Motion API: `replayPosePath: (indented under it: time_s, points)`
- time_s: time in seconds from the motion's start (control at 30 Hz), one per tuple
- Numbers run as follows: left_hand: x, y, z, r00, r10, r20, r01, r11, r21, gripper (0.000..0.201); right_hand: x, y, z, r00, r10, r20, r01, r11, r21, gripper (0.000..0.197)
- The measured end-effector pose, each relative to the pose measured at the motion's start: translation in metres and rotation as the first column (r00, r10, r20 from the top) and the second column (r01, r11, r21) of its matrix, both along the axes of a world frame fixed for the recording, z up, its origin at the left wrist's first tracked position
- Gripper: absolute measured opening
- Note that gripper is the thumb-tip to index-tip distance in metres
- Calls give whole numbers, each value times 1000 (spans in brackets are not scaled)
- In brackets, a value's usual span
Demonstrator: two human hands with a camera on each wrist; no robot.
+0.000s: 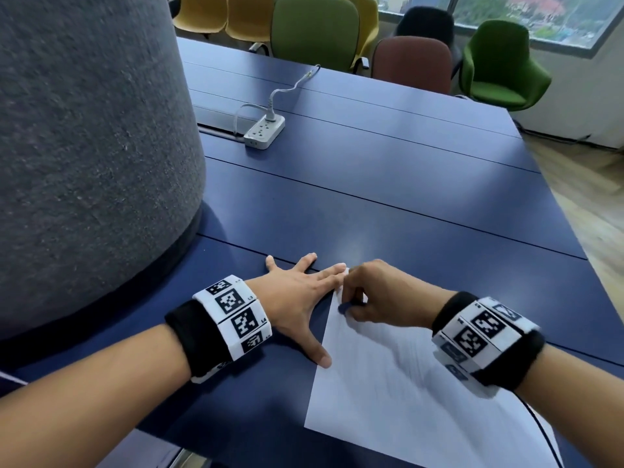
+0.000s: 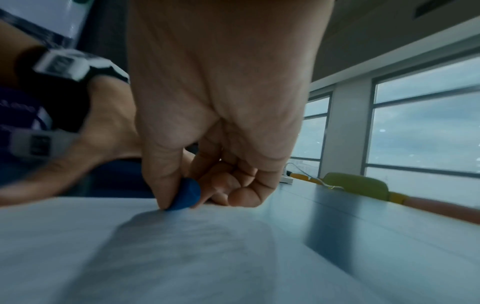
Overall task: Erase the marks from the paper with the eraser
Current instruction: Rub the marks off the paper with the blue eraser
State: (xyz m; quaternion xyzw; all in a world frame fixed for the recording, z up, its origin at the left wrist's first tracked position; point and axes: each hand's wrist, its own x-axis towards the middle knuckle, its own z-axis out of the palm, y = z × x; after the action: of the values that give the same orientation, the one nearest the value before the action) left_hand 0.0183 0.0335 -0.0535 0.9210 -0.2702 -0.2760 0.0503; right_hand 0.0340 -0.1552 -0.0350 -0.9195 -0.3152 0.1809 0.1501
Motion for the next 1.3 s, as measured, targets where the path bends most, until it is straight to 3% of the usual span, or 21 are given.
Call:
replayPosePath:
  time_s: [0.1, 0.27, 0.43, 0.6, 0.73, 0.9, 1.03, 1.17, 1.3]
  points:
    - [2, 0, 2, 1000, -15, 5, 15, 1000, 6, 134, 11, -1, 1, 993, -77, 91, 75, 997, 22, 8]
    - [3, -1, 1, 999, -35, 18, 34, 999, 36, 136, -12, 3, 1, 997, 66, -51, -65, 998, 19, 2]
    - [3, 0, 2, 999, -44, 12, 44, 998, 45, 135, 11, -2, 0, 994, -66, 87, 63, 997, 43, 9]
    - [2, -2, 5, 999, -50, 13, 49, 996, 73, 136, -5, 0, -2, 997, 63, -44, -60, 997, 52, 3]
    - [3, -2, 6, 999, -50, 2, 49, 997, 67, 134, 10, -3, -1, 995, -35, 98, 31, 999, 40, 7]
    - [2, -3, 6, 999, -50, 9, 49, 995, 82, 136, -11, -1, -2, 995, 91, -29, -90, 995, 33, 4]
    - [3, -2, 6, 998, -57, 7, 57, 996, 68, 134, 13, -3, 0, 992, -41, 123, 38, 999, 27, 6]
    - [2, -2, 6, 998, -63, 26, 61, 996, 67, 134, -8, 3, -2, 992, 124, -3, -123, 991, 47, 4]
    - [2, -2, 7, 997, -68, 19, 67, 996, 59, 131, 10, 1, 2, 997, 5, 77, -8, 999, 38, 7]
